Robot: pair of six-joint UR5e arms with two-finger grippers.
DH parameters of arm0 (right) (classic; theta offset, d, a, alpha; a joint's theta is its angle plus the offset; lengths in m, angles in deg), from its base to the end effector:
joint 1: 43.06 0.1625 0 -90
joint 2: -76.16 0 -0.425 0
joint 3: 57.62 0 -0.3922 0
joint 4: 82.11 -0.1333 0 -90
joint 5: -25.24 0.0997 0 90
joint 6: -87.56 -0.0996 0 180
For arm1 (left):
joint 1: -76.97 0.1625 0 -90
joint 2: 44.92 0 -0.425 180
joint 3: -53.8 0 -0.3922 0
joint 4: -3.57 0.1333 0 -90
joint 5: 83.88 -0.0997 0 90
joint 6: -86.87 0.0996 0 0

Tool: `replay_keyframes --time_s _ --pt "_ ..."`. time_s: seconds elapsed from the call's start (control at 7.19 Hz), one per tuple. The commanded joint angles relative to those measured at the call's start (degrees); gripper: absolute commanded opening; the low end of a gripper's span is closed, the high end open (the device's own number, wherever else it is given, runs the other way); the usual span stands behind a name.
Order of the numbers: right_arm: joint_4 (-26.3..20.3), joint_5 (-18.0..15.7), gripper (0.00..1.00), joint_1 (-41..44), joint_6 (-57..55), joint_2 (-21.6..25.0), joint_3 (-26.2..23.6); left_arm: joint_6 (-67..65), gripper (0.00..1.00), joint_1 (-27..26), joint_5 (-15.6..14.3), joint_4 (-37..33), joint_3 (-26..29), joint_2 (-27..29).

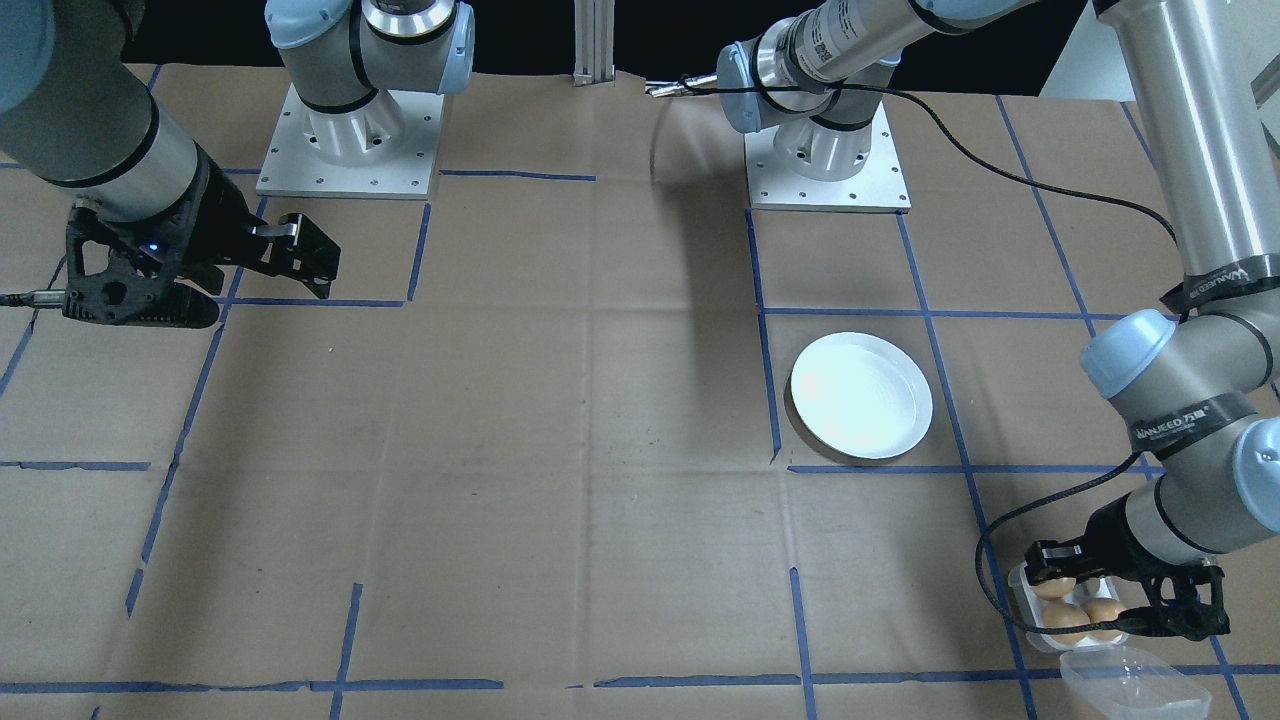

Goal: Place egg on plate

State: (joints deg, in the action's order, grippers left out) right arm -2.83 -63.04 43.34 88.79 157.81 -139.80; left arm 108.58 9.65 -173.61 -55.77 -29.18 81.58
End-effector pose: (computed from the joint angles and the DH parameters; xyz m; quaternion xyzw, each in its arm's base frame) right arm 0.1026 -0.5398 0.4623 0.0220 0.9948 0.0973 0.0191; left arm 0.1449 -0.6937 0.2136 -0.0084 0.9999 -0.0104 0.0017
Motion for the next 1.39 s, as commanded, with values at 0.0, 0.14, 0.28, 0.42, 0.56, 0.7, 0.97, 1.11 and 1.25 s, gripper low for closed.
replay_keyframes --time_s 0.0,0.14,0.28,0.42,0.56,0.7,0.97,1.11,1.25 --pt "0.0 0.04 1.0 0.0 0.0 0.0 0.0 0.0 0.26 -0.1 -0.35 -1.03 0.1 -1.86" --pt "0.0 0.04 1.0 0.0 0.0 -0.09 0.0 0.0 0.26 -0.1 -0.44 -3.38 -0.16 -4.92" --pt "0.0 0.04 1.0 0.0 0.0 0.0 0.0 -0.17 0.26 -0.18 -0.53 -7.15 -0.34 -8.43" --pt "0.0 0.04 1.0 0.0 0.0 0.0 0.0 -1.66 0.26 -0.88 -0.53 -9.28 -1.47 -11.07" --pt "0.0 0.04 1.0 0.0 0.0 0.0 0.0 -6.02 0.25 -1.76 -0.44 -9.38 -5.4 -13.88" --pt "0.0 0.04 1.0 0.0 0.0 0.0 0.0 -8.59 0.25 -3.94 -0.27 -9.21 -11.79 -18.26" --pt "0.0 0.04 1.0 0.0 0.0 0.0 0.0 -13.25 0.25 -6.86 -0.09 -5.11 -25.5 -25.31" --pt "0.0 0.04 1.0 0.0 0.0 0.0 0.0 -13.62 0.25 -7.13 0.17 -2.12 -30.52 -26.12" --pt "0.0 0.04 1.0 0.0 0.0 0.0 0.0 -13.36 0.25 -7.13 0.0 1.3 -33.96 -25.34"
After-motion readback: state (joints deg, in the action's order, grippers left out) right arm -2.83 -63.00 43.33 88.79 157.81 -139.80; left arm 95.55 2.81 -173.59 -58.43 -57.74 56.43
